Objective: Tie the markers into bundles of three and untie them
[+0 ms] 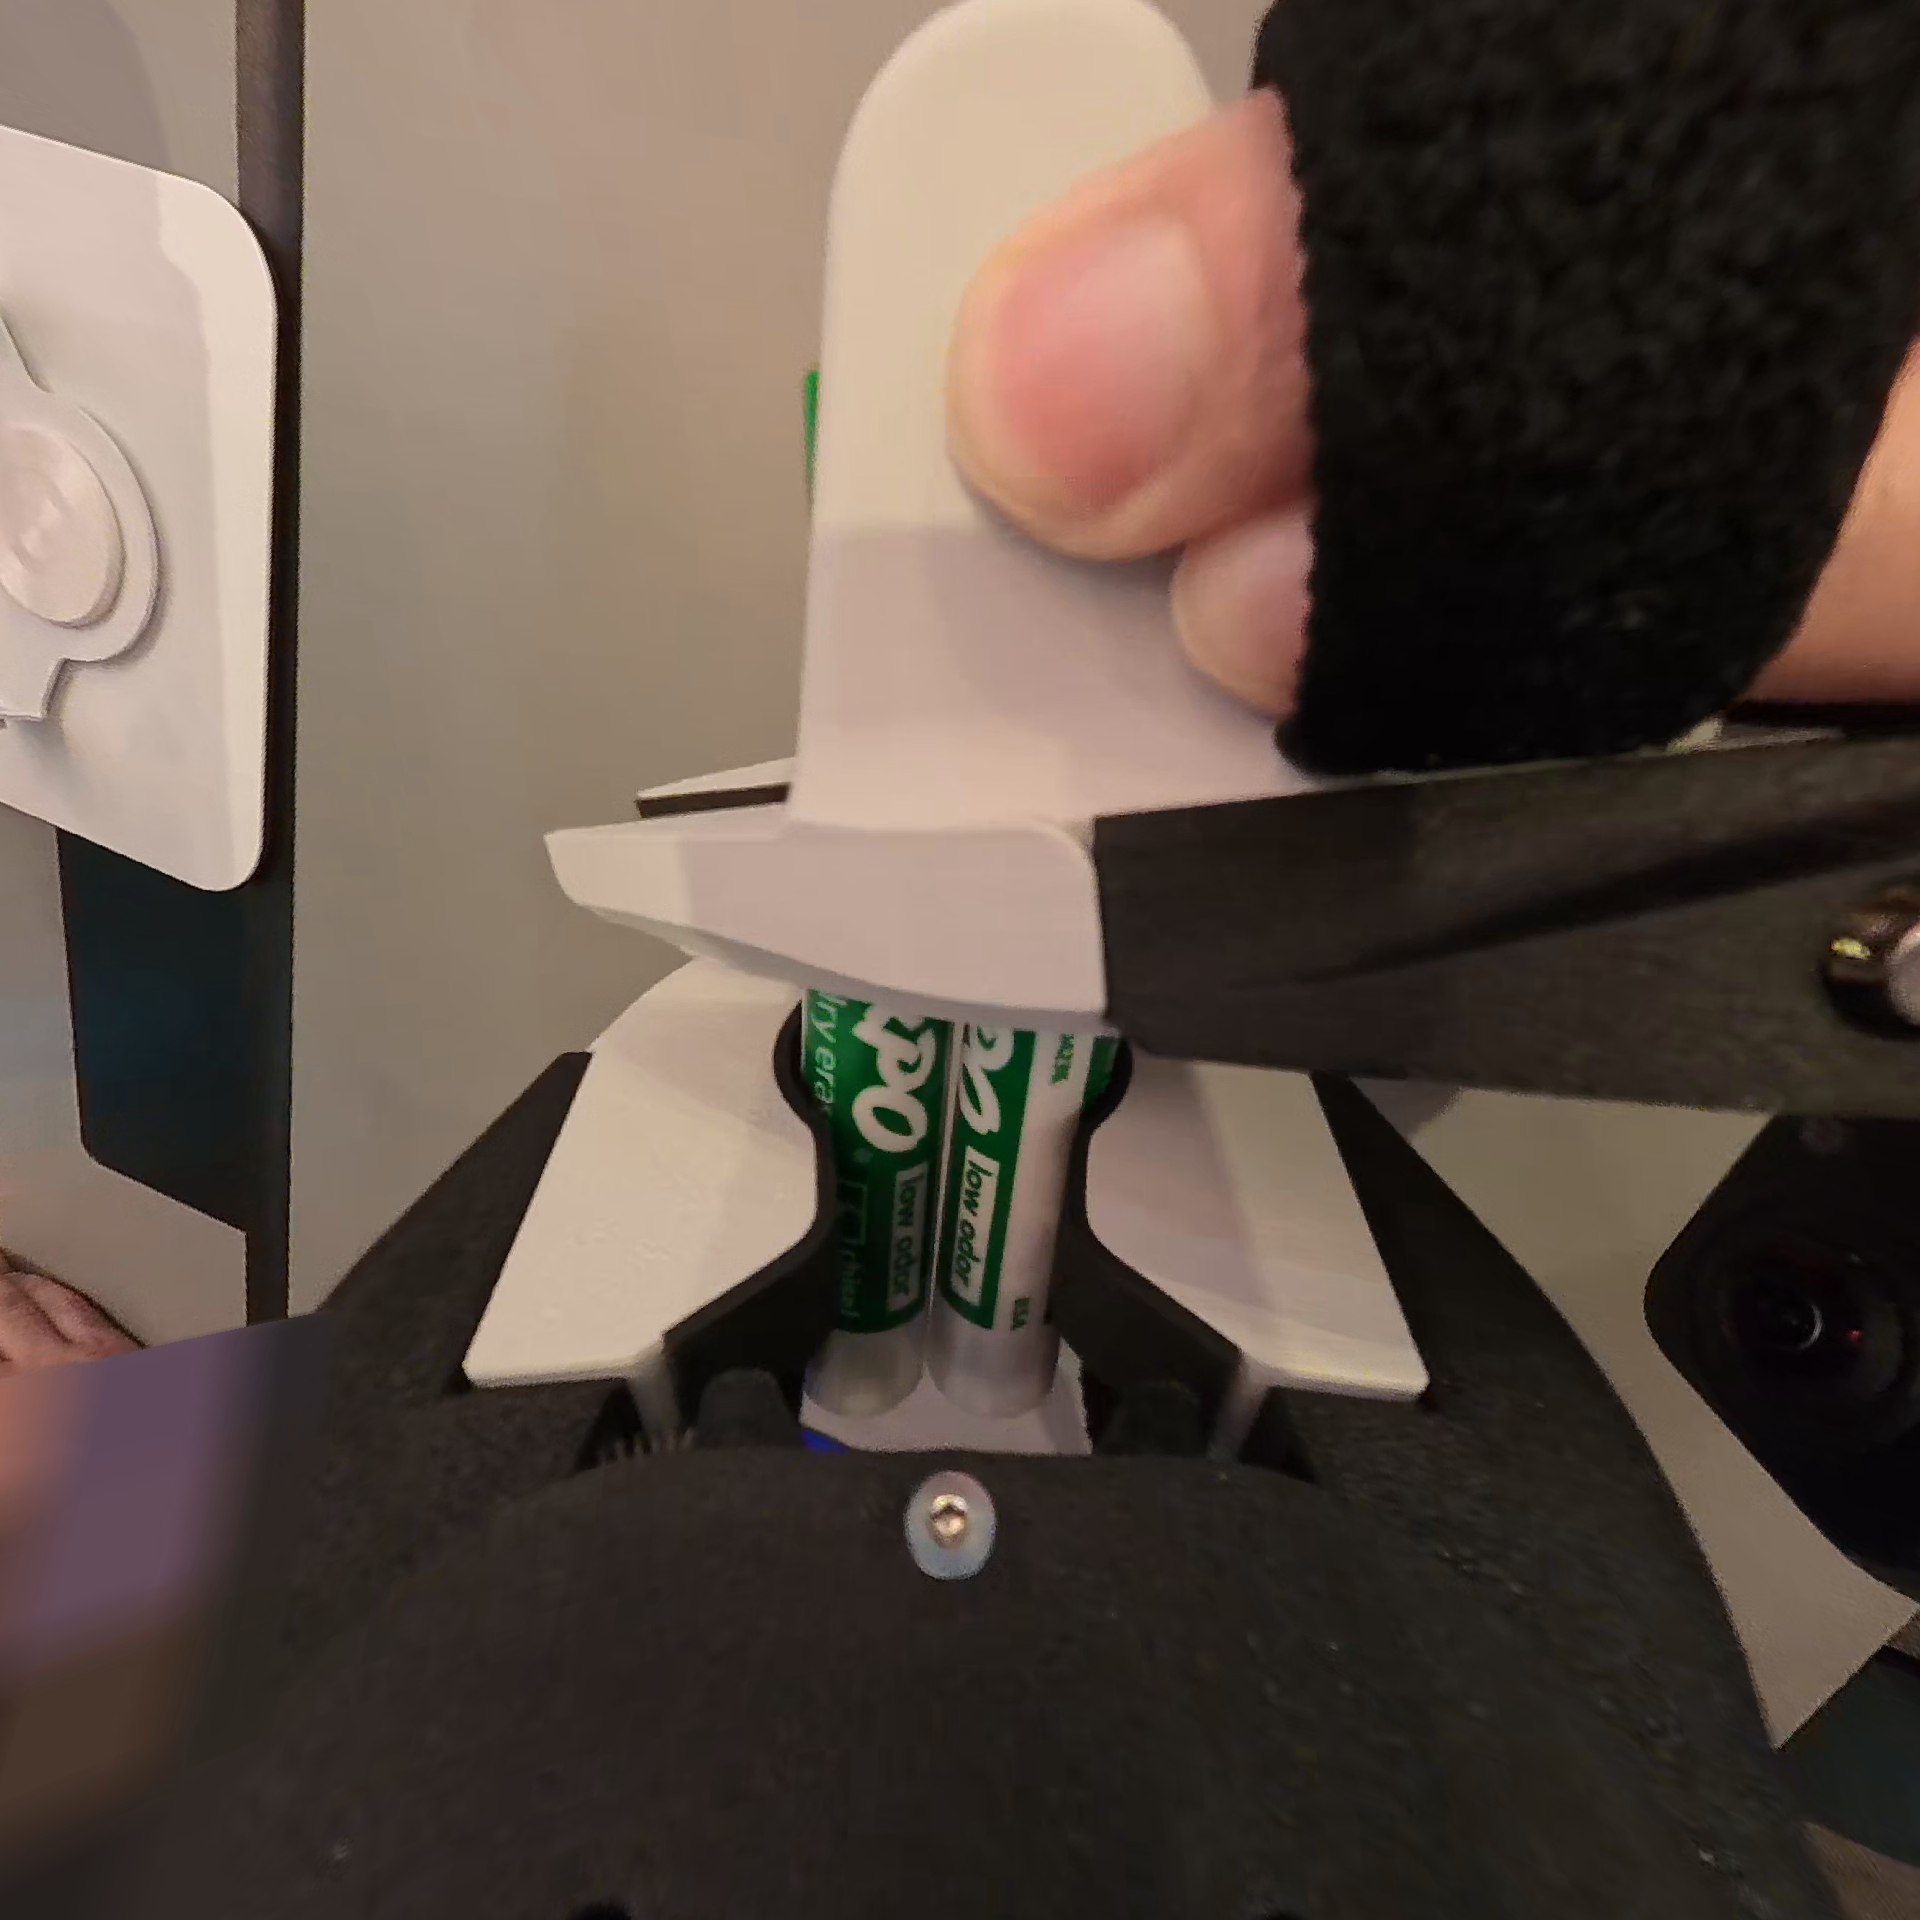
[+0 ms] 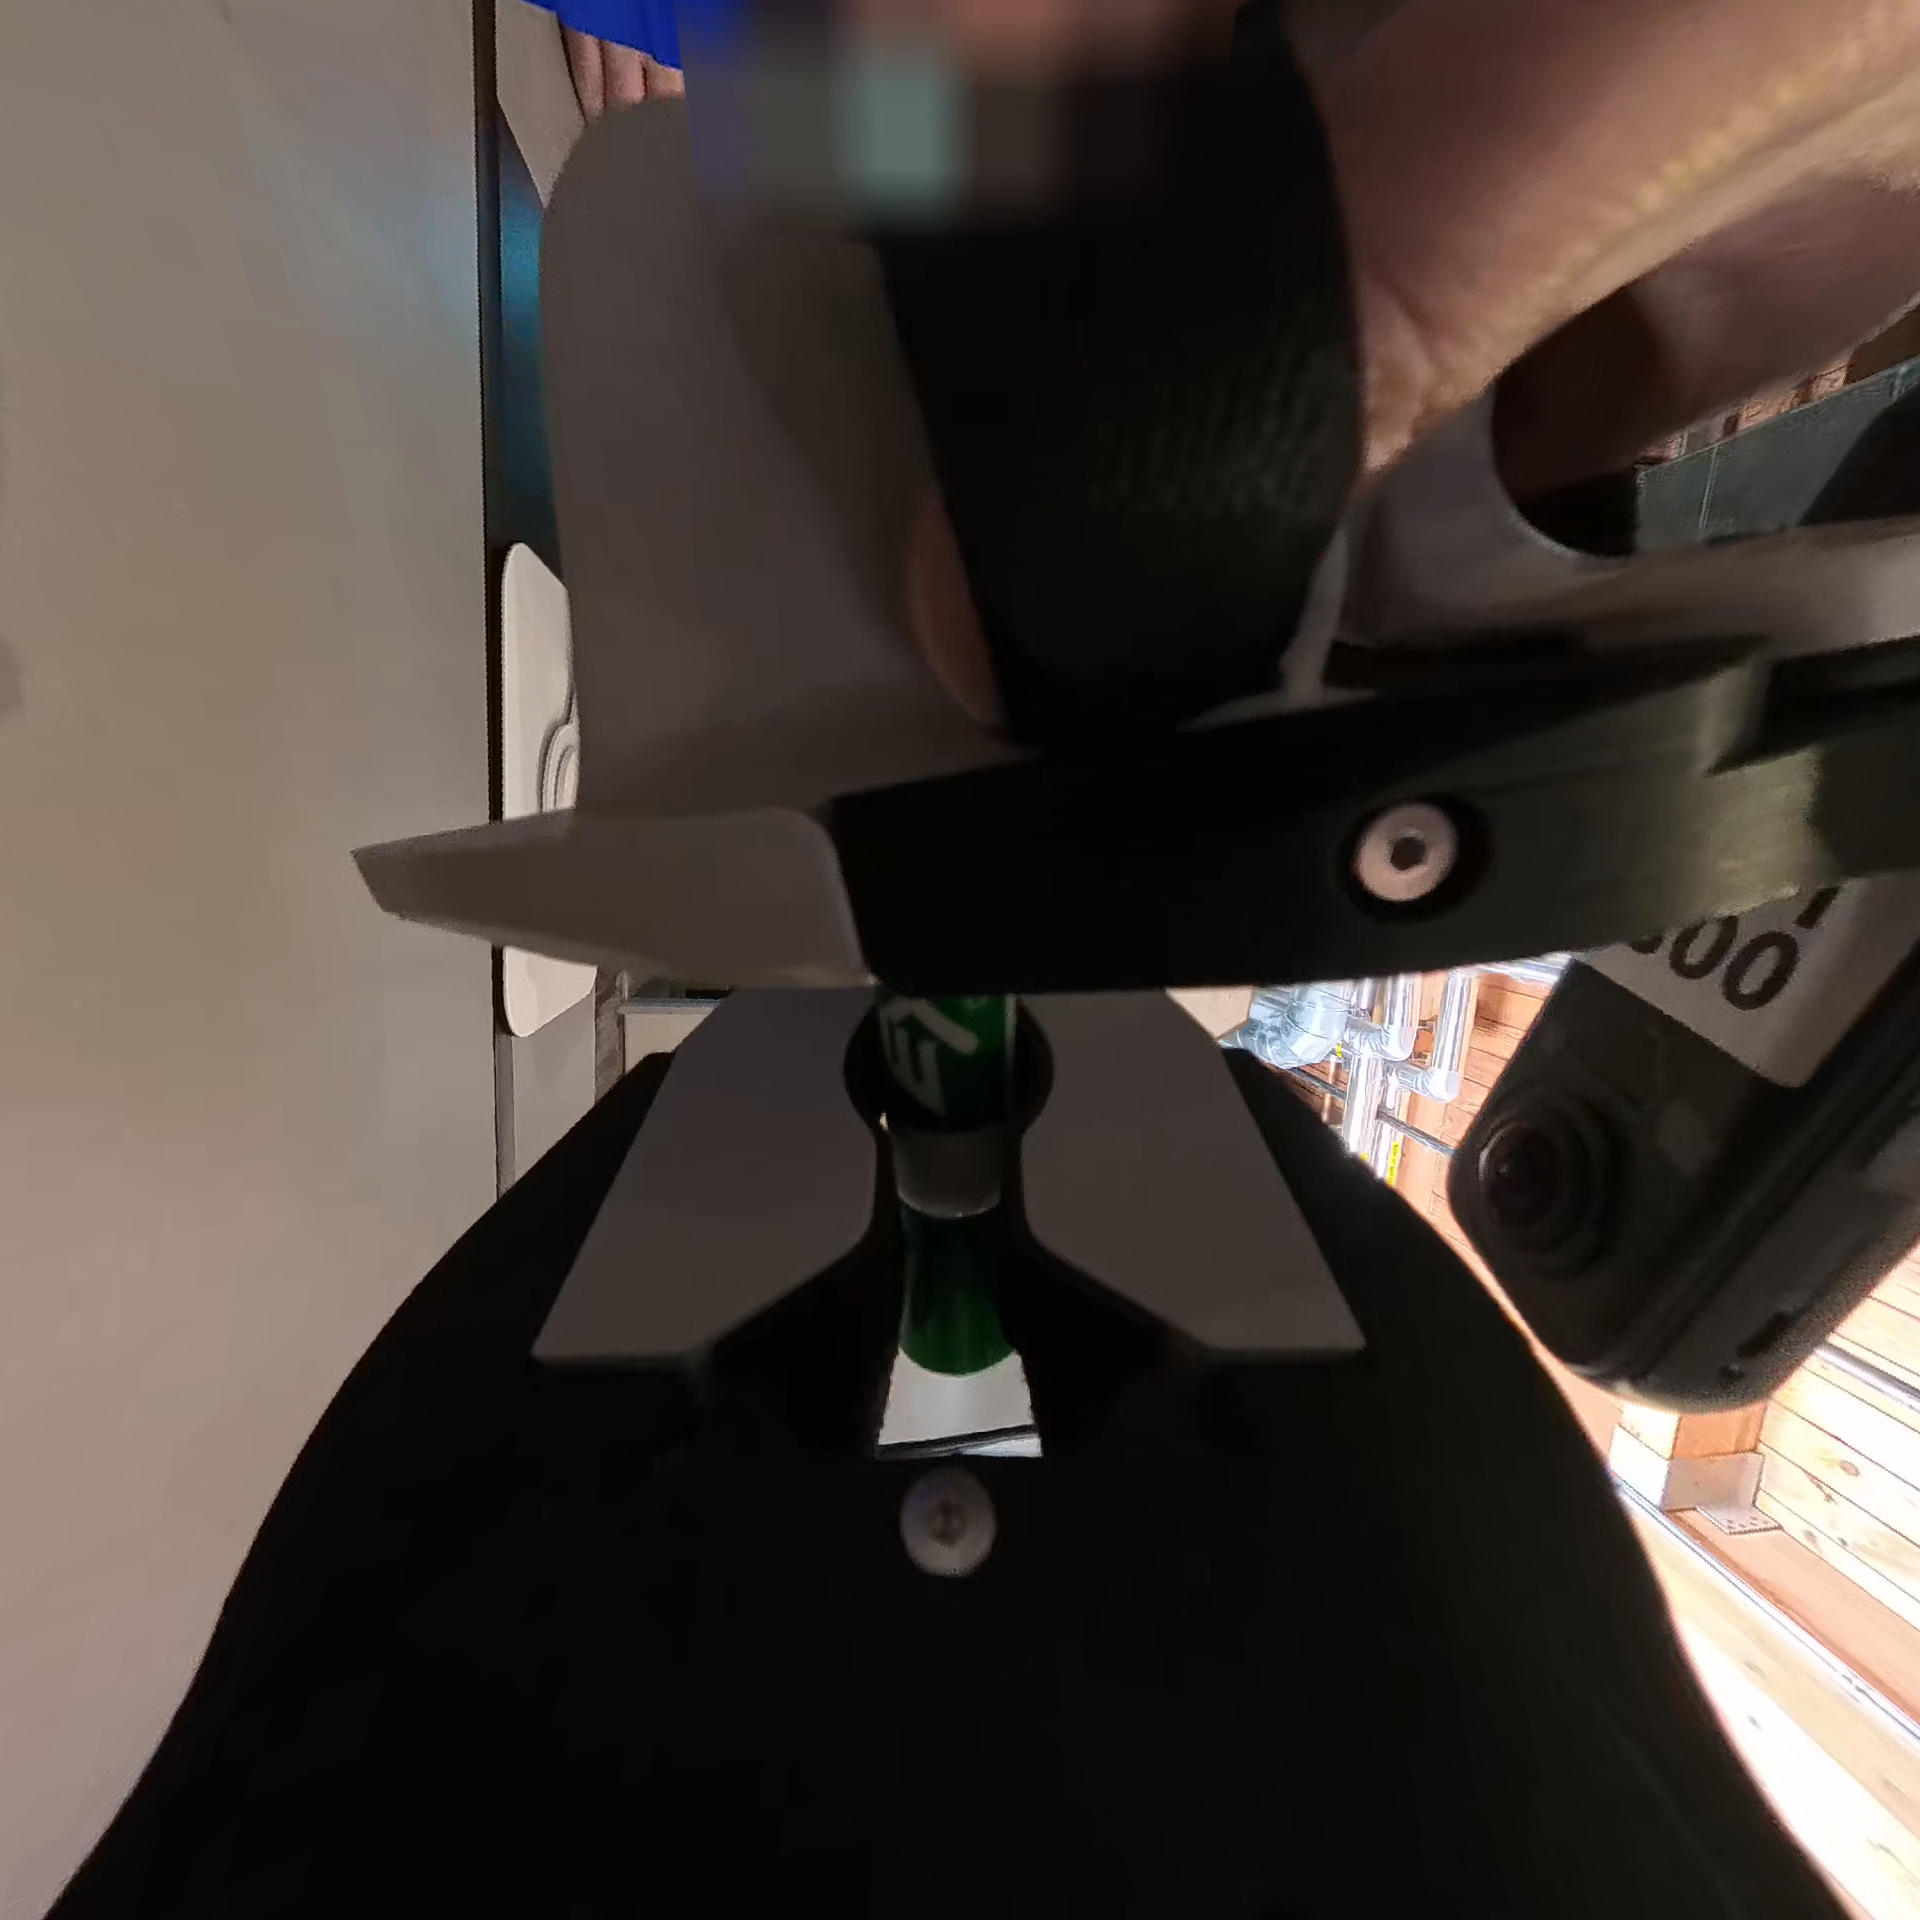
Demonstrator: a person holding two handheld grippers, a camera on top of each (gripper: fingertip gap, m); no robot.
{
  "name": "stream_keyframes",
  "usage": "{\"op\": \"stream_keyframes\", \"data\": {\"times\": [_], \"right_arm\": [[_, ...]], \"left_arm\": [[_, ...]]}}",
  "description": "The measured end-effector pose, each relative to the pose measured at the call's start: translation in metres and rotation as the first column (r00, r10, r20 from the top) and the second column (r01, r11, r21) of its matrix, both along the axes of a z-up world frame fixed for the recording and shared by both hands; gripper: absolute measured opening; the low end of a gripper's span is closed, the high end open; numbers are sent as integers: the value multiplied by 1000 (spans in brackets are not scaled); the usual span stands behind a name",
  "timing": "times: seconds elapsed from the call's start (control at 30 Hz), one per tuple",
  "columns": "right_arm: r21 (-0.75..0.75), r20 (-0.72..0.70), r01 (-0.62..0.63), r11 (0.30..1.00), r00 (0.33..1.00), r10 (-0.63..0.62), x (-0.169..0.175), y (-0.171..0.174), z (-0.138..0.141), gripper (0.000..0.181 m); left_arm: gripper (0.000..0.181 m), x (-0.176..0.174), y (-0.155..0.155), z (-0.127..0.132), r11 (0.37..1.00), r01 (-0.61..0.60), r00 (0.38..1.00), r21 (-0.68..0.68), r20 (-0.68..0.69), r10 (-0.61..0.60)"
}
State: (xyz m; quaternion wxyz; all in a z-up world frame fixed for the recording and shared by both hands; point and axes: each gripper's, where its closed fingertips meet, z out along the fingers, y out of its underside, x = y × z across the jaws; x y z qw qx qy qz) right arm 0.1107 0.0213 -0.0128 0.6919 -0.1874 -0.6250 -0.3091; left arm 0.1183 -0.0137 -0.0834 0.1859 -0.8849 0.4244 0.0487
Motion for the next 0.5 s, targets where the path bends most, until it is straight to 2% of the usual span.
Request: {"op": "stream_keyframes", "data": {"times": [0.13,0.43,0.5], "right_arm": [[-2,9,1,1000,1000,-1,-1,0,-4,16],[-14,5,4,1000,1000,-4,-3,0,-4,15],[-12,8,5,1000,1000,-5,-3,0,-5,16]], "left_arm": [[46,-3,-1,-5,1000,-2,1000,-22,-27,1],[53,1,-3,-6,998,-17,999,-66,35,19],[50,0,-3,-7,998,-13,1000,-68,18,14]]}}
